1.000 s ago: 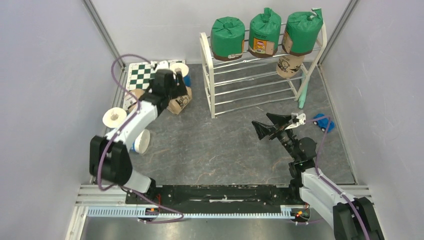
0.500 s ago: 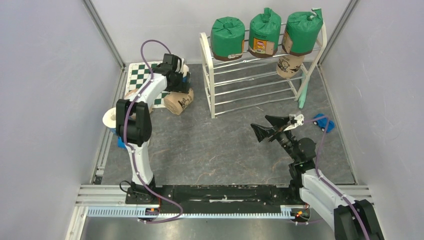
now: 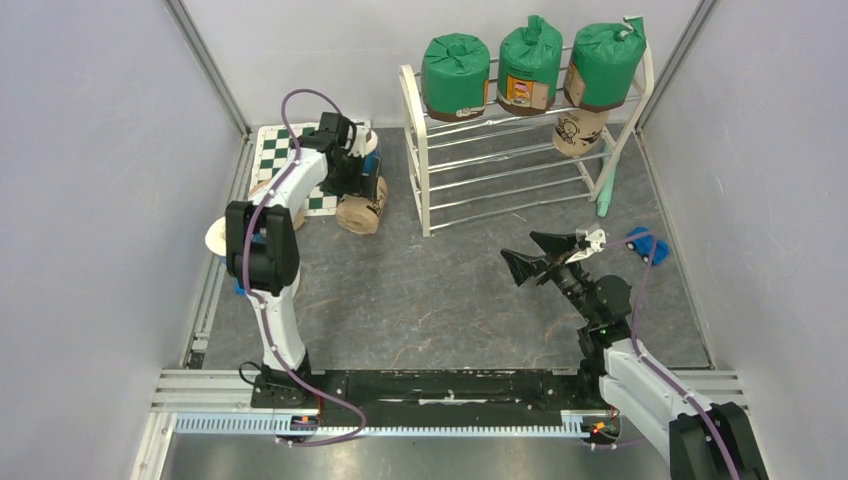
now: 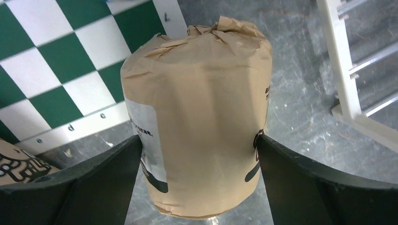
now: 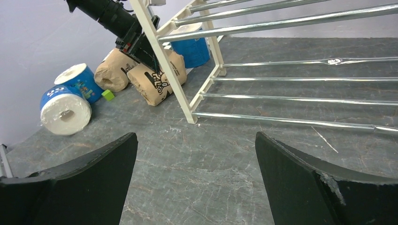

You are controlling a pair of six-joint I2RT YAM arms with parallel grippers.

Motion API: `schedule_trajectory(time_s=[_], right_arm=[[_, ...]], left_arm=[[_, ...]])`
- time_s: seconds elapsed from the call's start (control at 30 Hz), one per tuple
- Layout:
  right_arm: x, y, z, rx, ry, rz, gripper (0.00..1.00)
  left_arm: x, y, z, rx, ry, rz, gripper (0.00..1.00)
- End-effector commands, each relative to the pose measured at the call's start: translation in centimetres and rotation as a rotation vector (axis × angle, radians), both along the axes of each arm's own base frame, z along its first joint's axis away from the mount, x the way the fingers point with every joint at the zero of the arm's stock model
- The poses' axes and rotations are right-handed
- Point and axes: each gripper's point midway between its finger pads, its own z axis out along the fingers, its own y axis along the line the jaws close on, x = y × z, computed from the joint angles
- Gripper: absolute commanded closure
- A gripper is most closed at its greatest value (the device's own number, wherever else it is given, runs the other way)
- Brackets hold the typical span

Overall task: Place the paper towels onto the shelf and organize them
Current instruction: Move the paper towel to the center of the board.

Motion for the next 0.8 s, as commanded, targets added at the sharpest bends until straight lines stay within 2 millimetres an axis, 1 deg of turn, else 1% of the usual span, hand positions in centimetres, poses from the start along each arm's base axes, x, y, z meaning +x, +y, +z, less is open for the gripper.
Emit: schedule_trajectory(time_s=[0.0, 0.1, 0.2, 0.33, 0.4, 0.47, 0.5, 0.53, 0.6, 0.63, 0.67, 0.73, 0.77], right_arm=[[-0.6, 0.7, 0.6, -0.031, -0.04, 0.042, 0.02], [-0.9, 1.1, 0.7, -0.034, -0.045, 0.065, 0.02], [-1.3, 1.3, 0.8, -0.031, -0.049, 0.084, 0.02], [-1.7, 2.0, 1.0, -0.034, -0.053, 0.126, 0.02], [-2.1, 2.7, 1.2, -0.036, -0.049, 0.166, 0.02], [-2.4, 3.6, 1.1, -0.033, -0.026, 0.212, 0.02], [-2.7, 4.2, 1.0, -0.028, -0.011, 0.24, 0.02], [-2.9, 4.6, 1.0, -0.021, -0.002, 0.257, 0.02], [-3.5, 5.7, 1.1, -0.002, 0.012, 0.295, 0.02], [-3.7, 6.2, 1.3, 0.011, 0.013, 0.306, 0.02], [-4.1, 6.9, 1.6, 0.026, 0.012, 0.328, 0.02], [-4.8, 8.2, 1.9, 0.044, 0.016, 0.368, 0.02], [-5.1, 8.8, 1.9, 0.049, 0.022, 0.385, 0.02]], left_arm=[[-4.3, -1.8, 1.1, -0.091, 0.104, -0.054, 0.08], [-4.9, -1.9, 1.4, -0.103, 0.109, -0.045, 0.22], [-6.0, -2.1, 1.6, -0.126, 0.114, -0.043, 0.33], [-8.0, -2.8, 2.4, -0.205, 0.097, -0.004, 0.35], [-9.0, -2.9, 3.0, -0.228, 0.083, 0.015, 0.35], [-10.1, -3.1, 4.0, -0.265, 0.045, 0.025, 0.35], [-10.6, -3.1, 4.3, -0.283, 0.025, 0.031, 0.35], [-11.2, -3.3, 5.4, -0.309, -0.017, 0.032, 0.35], [-12.1, -3.4, 6.9, -0.356, -0.101, 0.039, 0.35], [-12.8, -3.4, 7.4, -0.38, -0.135, 0.044, 0.35], [-13.2, -3.4, 8.0, -0.406, -0.187, 0.052, 0.35], [-14.4, -3.4, 8.3, -0.446, -0.229, 0.071, 0.37], [-15.1, -3.4, 7.9, -0.457, -0.226, 0.084, 0.37]])
